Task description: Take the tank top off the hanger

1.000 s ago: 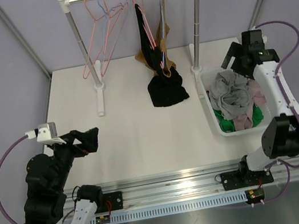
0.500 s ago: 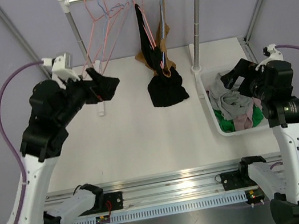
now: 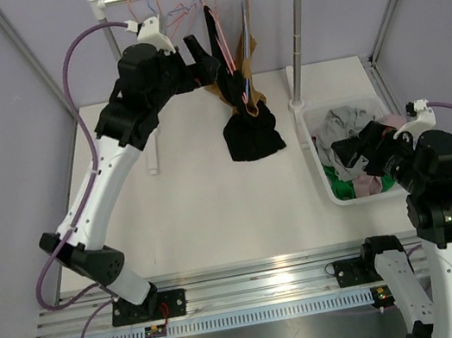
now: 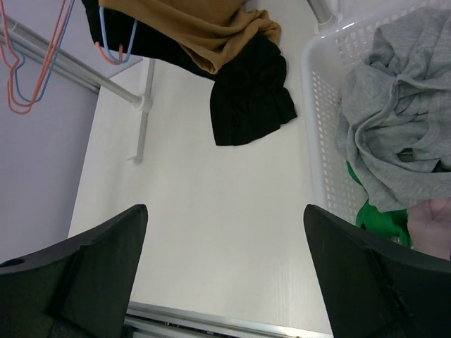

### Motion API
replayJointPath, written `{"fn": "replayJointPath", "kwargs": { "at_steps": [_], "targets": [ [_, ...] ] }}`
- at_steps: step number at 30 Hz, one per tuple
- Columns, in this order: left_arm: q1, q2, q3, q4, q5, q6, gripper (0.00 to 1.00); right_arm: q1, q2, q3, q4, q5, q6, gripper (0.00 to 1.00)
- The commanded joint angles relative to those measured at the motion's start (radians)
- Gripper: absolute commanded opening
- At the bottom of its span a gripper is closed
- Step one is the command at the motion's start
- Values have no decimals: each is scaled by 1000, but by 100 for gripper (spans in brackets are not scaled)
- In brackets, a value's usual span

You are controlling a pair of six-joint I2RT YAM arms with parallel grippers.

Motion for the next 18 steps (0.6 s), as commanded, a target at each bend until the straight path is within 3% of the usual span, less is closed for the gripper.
{"fn": "replayJointPath", "kwargs": {
  "at_steps": [1,13,17,18],
  "targets": [
    [-6,81,117,119,-91,-5,99,1,-31,-29,-30,-66,4,99],
    [-20,397,280,286,-141,-31,99,1,-154,-118,-42,-173,44,100],
    [-28,506,404,214,-212,-4,88,1,-180,-139,-38,-215,51,99],
    [-32,518,425,187,-249,15,79,3,-182,-136,-48,-215,48,100]
  ]
}}
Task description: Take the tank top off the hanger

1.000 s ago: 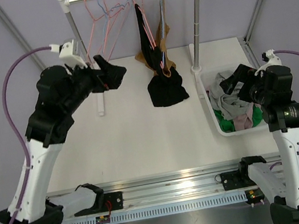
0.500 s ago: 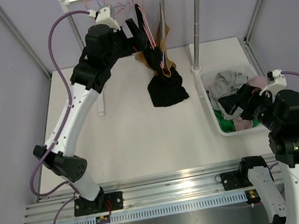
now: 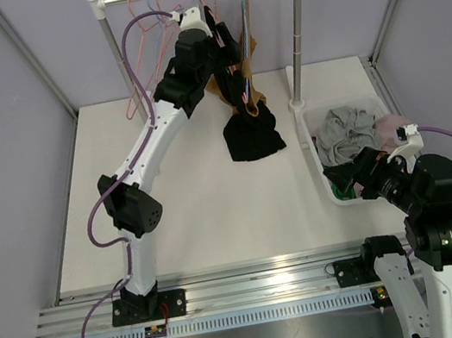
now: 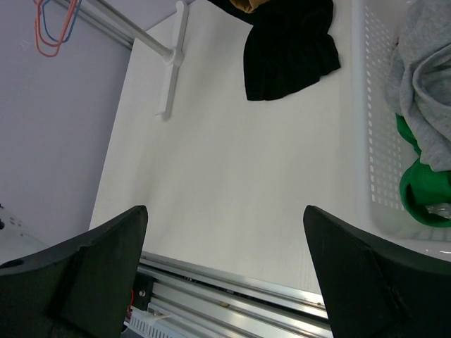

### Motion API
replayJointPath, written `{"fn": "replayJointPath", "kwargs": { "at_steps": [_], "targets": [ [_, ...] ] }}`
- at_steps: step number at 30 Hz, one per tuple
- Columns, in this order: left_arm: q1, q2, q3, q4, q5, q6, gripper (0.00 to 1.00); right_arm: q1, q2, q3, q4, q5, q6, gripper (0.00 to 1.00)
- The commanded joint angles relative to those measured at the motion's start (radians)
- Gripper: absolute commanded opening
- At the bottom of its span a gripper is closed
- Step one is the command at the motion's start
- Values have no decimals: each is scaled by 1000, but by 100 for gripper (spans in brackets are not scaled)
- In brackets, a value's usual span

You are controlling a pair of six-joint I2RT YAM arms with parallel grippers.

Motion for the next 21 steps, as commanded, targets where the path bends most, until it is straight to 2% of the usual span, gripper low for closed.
{"fn": "replayJointPath", "kwargs": {
  "at_steps": [1,5,6,9,10,14,17,21],
  "targets": [
    [-13,39,113,4,-131,42,74,3,-8,-1,2,-52,8,100],
    [-11,1,50,41,-154,65,54,3,-19,-18,19,-80,25,100],
    [-11,-2,51,41,-155,78,46,3,-19,-24,31,-88,29,100],
    [-11,3,71,27,-155,98,35,3,-18,-30,32,-93,25,99],
    [-10,6,76,19,-155,102,24,3,-18,-29,31,-91,22,99],
    [-5,19,97,-7,-151,108,6,3,-19,-20,25,-97,18,99],
    [-4,10,106,-27,-149,109,0,3,-13,-12,19,-94,14,99],
    [-4,-34,100,-42,-142,128,0,3,-7,-10,22,-101,15,99]
  ]
}}
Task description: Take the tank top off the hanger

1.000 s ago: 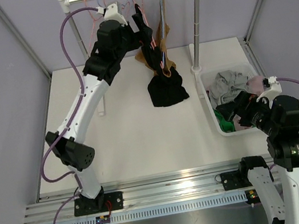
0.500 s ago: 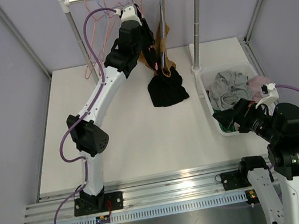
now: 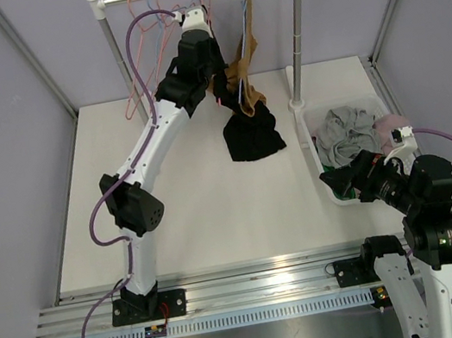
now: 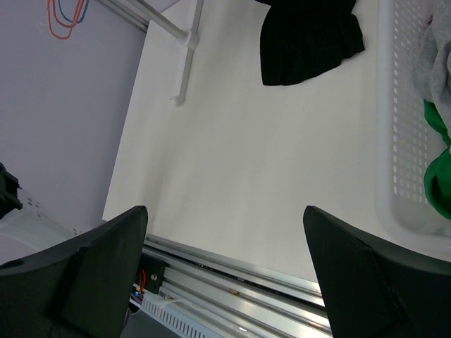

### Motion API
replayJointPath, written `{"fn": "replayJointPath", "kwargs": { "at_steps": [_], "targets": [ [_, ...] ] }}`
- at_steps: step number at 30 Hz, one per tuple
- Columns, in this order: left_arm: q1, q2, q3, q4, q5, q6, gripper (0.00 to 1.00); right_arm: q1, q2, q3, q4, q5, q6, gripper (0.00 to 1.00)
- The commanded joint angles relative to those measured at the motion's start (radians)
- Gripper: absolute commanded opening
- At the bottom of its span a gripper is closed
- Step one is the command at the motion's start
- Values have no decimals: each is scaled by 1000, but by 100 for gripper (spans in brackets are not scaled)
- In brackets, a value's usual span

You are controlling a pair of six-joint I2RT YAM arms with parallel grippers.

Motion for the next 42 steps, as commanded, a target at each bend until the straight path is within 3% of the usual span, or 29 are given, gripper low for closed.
{"fn": "replayJointPath", "kwargs": {
  "at_steps": [1,14,21,27,31,34,37,42],
  "targets": [
    [4,-107,45,13,-18,35,0,4,8,19,19,-31,-3,99],
    [34,-274,31,-48,160,-5,0,3,44,71,-4,-23,-32,99],
    [34,-434,-113,-133,274,-47,0,6,76,110,-4,-35,-63,100],
    [34,-681,-366,-123,354,-50,0,23,123,150,4,-54,-92,100],
    [34,-854,-544,-147,371,-56,0,21,151,133,68,-150,-57,100],
    [34,-1042,-746,-113,400,-89,0,21,170,72,223,-296,42,100],
    [32,-1259,-990,-49,442,-161,0,21,171,-28,511,-455,229,99],
    [29,-1518,-1258,-24,540,-278,0,26,165,-88,717,-459,334,100]
  ]
}}
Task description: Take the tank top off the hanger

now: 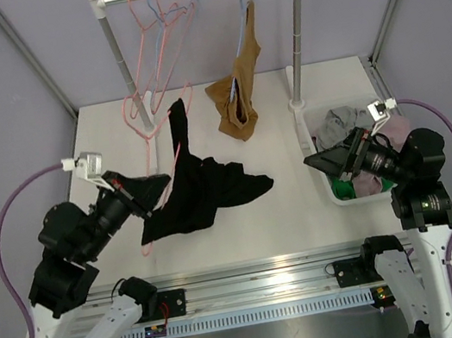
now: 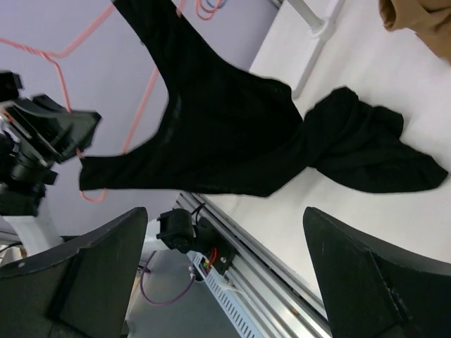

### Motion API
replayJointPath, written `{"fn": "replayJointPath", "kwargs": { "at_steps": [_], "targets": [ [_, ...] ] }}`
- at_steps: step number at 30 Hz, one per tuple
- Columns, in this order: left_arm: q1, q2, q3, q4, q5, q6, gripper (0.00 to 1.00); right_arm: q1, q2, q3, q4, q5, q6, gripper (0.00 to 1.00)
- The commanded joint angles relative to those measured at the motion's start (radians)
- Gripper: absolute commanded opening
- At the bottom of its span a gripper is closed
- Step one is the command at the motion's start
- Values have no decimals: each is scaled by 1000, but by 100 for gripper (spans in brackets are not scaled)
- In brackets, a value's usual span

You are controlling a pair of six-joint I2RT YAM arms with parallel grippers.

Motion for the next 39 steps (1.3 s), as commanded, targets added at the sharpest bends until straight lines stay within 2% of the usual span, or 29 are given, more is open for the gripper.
{"fn": "replayJointPath", "kwargs": {
  "at_steps": [1,4,8,9,11,12,15,16,21,25,27,31,32,34,35,38,39],
  "targets": [
    [-2,-148,-183,91,128,-109,0,13,-4,-33,263,-96,136,99],
    [-4,-245,-344,112,225,-160,0,50,-4,-73,321,-62,141,99],
    [-4,-328,-512,208,381,-241,0,197,34,-116,337,59,65,99],
    [-4,-345,-547,231,401,-256,0,284,51,-128,338,126,41,100],
    [-4,-391,-633,288,438,-299,0,364,137,-139,358,177,-12,99],
    [-4,-403,-656,299,438,-310,0,447,170,-143,367,204,-31,99],
    [-4,-442,-733,318,440,-341,0,564,295,-145,424,397,-97,99],
    [-4,-448,-751,327,442,-348,0,638,348,-142,444,439,-112,99],
    [-4,-497,-828,353,440,-394,0,797,548,-74,475,676,-189,92],
    [-4,-526,-859,357,443,-422,0,868,666,-4,452,787,-250,78],
    [-4,-534,-857,350,446,-420,0,891,730,38,435,836,-272,74],
    [-4,-546,-859,336,448,-422,0,917,798,67,441,889,-301,54],
    [-4,-546,-857,331,446,-420,0,920,806,74,437,898,-304,41],
    [-5,-545,-848,318,442,-410,0,921,817,75,438,918,-307,29],
    [-5,-545,-845,311,442,-405,0,921,815,70,438,926,-310,18],
    [-4,-539,-821,259,414,-370,0,920,800,62,424,959,-322,11],
    [-5,-536,-811,240,402,-359,0,921,788,59,417,972,-324,0]
  ]
}}
